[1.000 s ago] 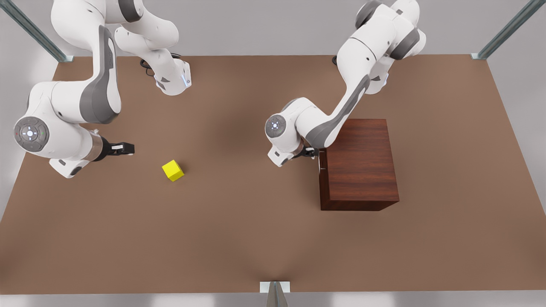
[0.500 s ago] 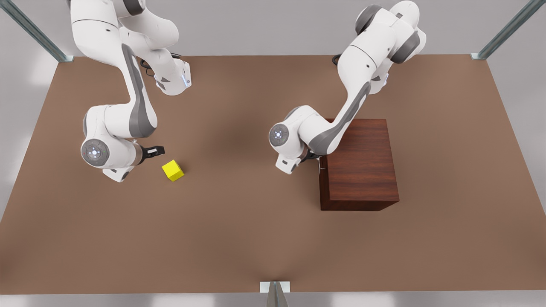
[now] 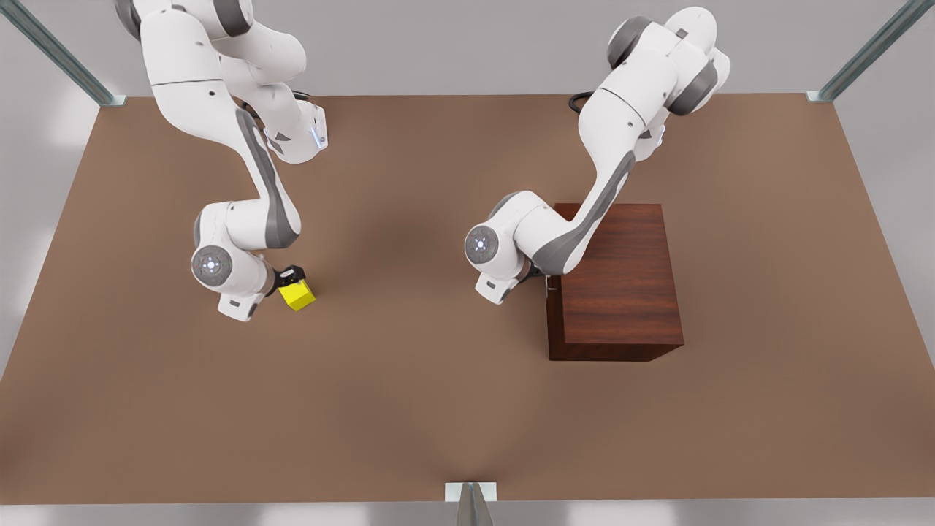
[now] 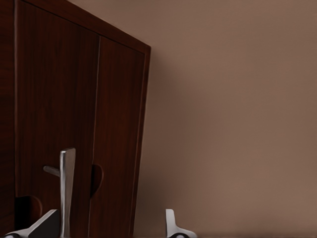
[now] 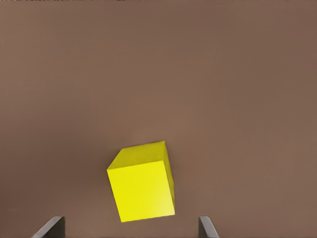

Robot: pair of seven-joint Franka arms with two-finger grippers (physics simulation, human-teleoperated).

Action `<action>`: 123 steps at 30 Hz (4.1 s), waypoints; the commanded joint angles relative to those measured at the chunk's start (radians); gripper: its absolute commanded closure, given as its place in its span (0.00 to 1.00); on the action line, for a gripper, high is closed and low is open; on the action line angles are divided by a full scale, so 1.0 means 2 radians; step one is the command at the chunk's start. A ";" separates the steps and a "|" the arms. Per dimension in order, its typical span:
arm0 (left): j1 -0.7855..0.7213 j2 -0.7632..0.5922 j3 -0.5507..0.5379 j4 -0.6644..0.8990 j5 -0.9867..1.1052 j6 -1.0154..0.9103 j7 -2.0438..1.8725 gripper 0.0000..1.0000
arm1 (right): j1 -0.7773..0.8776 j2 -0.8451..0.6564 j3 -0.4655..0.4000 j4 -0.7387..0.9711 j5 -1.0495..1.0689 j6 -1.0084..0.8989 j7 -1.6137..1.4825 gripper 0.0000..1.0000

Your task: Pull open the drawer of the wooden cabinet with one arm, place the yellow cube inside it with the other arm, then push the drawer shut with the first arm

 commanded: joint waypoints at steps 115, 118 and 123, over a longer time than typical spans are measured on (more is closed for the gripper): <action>0.071 -0.120 0.006 0.074 -0.223 0.013 -0.581 0.79 | 0.110 0.115 -0.103 0.498 -0.001 -0.440 0.147 0.00; 0.003 -0.077 -0.003 0.074 -0.170 0.160 -0.860 0.79 | 0.075 0.046 -0.107 0.462 -0.001 -0.498 0.136 0.00; -0.045 -0.021 -0.003 0.074 -0.079 0.260 -1.119 0.79 | 0.051 -0.007 -0.134 0.373 -0.001 -0.432 0.127 0.00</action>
